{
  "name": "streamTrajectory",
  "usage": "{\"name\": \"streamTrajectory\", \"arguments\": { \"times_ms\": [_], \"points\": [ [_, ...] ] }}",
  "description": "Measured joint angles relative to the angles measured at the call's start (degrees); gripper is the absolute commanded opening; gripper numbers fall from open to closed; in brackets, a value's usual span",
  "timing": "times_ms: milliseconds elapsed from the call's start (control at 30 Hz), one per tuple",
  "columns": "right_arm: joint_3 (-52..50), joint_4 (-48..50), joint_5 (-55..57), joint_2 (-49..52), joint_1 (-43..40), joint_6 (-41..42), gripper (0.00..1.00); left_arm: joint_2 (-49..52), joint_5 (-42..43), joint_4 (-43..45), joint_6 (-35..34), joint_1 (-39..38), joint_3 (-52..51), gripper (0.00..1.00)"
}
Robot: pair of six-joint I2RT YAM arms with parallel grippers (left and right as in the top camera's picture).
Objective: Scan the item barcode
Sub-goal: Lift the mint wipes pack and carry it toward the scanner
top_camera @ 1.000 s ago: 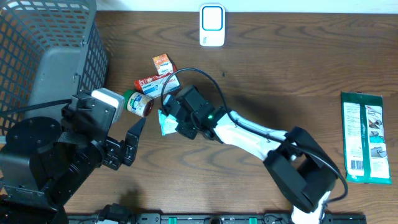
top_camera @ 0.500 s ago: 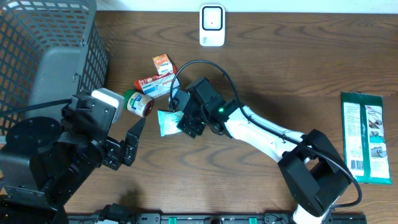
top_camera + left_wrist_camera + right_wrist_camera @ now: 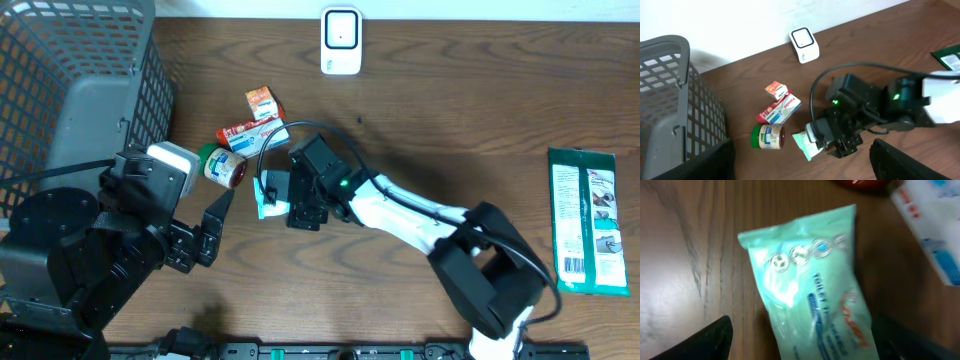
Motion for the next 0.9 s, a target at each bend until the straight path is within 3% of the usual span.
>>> {"name": "streamTrajectory", "arguments": {
  "times_ms": [100, 333, 533, 900],
  "points": [
    [0.00, 0.61, 0.37, 2.38, 0.00, -1.84, 0.73, 0.00, 0.00, 0.00, 0.00, 0.00, 0.00, 0.86],
    [0.00, 3.56, 0.96, 3.58, 0.00, -3.56, 0.43, 0.00, 0.00, 0.00, 0.00, 0.00, 0.00, 0.86],
    [0.13, 4.90, 0.68, 3.78, 0.00, -4.02, 0.01, -0.02, 0.00, 0.00, 0.00, 0.00, 0.00, 0.86],
    [0.74, 4.61, -0.70, 3.76, -0.02, 0.72, 0.01, 0.00, 0.00, 0.00, 0.02, 0.00, 0.00, 0.86]
  ]
}}
